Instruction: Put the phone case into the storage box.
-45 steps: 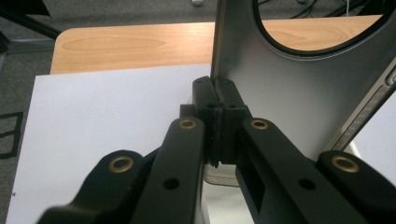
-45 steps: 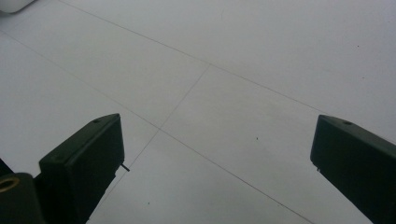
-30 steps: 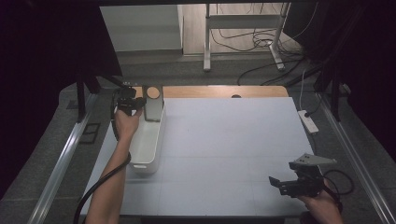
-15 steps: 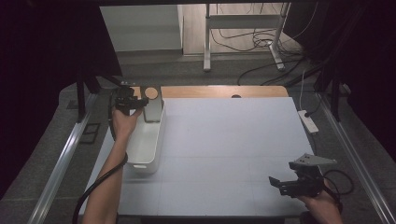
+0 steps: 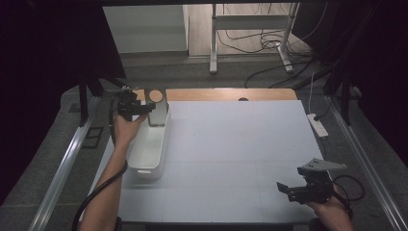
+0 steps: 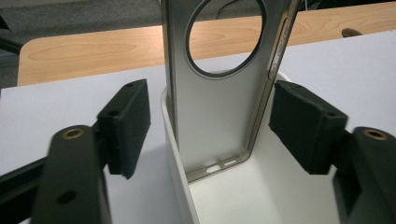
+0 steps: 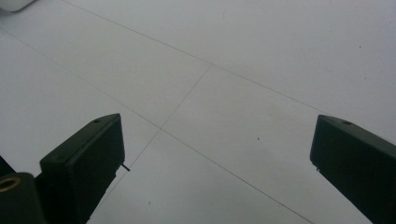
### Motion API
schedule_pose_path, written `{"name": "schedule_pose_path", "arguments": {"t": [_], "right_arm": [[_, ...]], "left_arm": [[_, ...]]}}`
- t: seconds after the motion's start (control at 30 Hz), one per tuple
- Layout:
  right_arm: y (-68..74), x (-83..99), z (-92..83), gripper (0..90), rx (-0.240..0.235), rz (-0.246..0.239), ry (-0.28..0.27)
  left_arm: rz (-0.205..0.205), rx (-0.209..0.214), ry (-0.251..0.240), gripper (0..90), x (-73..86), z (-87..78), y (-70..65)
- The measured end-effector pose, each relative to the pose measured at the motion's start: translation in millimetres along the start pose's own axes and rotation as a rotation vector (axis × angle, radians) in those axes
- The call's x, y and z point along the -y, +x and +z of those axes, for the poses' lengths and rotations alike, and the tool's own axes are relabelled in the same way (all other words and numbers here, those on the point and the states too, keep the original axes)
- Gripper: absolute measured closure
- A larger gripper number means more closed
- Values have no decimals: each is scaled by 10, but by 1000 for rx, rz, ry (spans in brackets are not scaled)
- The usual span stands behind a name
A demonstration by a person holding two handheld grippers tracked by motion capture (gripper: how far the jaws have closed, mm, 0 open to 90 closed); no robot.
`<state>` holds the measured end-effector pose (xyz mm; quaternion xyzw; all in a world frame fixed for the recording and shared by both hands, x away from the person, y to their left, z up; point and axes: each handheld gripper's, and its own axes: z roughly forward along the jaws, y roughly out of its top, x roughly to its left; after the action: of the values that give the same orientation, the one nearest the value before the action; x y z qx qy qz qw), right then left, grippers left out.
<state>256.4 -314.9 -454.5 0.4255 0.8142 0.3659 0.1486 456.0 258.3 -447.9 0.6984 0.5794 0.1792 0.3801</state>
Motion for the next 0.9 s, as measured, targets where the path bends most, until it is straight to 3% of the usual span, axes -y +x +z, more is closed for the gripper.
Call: {"name": "schedule_pose_path", "arguments": {"t": [0.53, 0.9], "right_arm": [[0, -1, 1, 34, -1, 1, 2], [-1, -1, 1, 34, -2, 0, 5]], "left_arm": [[5, 59, -21, 131, 57, -161, 8], [25, 98, 6, 43, 131, -196, -22]]}}
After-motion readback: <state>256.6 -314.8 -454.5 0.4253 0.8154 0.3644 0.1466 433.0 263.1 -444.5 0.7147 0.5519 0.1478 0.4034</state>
